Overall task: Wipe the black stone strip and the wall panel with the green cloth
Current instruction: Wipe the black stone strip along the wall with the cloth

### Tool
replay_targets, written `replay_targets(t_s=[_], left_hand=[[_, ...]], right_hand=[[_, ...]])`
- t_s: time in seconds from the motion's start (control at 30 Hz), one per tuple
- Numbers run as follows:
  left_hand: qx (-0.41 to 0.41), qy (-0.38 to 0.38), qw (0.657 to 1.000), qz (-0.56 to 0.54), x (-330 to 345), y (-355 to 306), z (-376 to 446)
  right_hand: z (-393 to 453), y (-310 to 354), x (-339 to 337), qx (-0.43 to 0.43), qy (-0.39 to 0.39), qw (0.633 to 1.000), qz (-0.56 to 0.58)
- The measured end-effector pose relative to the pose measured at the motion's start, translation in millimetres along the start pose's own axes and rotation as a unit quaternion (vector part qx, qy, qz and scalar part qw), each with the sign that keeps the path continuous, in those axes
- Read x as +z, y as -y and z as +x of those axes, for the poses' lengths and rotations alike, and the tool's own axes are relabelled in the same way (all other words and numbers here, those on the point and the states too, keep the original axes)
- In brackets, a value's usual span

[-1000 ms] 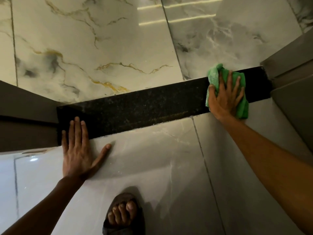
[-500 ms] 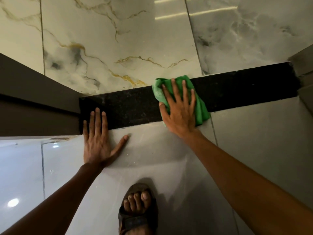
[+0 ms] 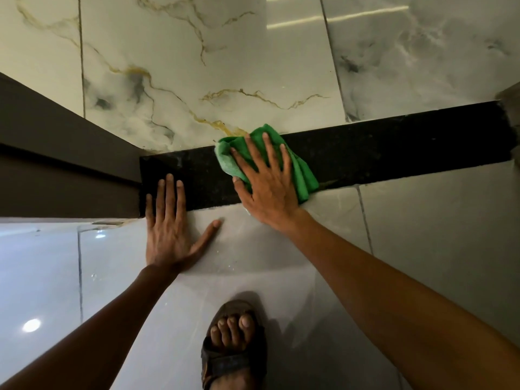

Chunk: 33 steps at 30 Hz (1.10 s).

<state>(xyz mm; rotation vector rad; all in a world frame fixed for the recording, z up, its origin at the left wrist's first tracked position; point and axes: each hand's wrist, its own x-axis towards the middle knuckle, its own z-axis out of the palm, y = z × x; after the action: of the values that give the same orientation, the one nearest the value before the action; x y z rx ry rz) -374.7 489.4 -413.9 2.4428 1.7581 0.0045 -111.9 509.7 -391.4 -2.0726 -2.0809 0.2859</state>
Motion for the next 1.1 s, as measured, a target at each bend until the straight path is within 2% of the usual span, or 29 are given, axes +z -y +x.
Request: replay_targets(t_s=[0.17, 0.3, 0.47, 0.53, 0.6, 0.83, 1.1], left_hand=[[-0.003, -0.004, 1.000, 0.013, 0.5, -0.1, -0.2], [-0.007, -0.005, 1.000, 0.020, 0.5, 0.4, 0.4], [-0.003, -0.003, 1.000, 0.013, 1.1, 2.4, 1.4], [-0.002, -0.004, 1.000, 0.012, 0.8, 2.4, 0.8], [0.002, -0.002, 1.000, 0.010, -0.5, 2.3, -0.2], [0.008, 0.013, 1.000, -0.013, -5.6, 2.4, 0.7], [0.005, 0.018, 1.000, -0.007, -4.7, 4.1, -0.3]], right_hand=[[17.6, 36.8, 3.6, -0.026, 0.023, 0.999, 0.017], [18.7, 38.8, 2.3, -0.044, 0.033, 0.998, 0.036], [8.9, 4.7, -1.2, -0.230, 0.050, 0.972, 0.001], [6.5, -15.1, -4.0, -0.259, 0.043, 0.965, -0.008], [4.8, -35.4, -8.5, -0.241, 0.034, 0.970, -0.011], [-9.6, -121.6, -34.6, -0.091, -0.007, 0.995, -0.026], [-36.2, -251.5, -74.1, 0.126, -0.008, 0.992, -0.028]])
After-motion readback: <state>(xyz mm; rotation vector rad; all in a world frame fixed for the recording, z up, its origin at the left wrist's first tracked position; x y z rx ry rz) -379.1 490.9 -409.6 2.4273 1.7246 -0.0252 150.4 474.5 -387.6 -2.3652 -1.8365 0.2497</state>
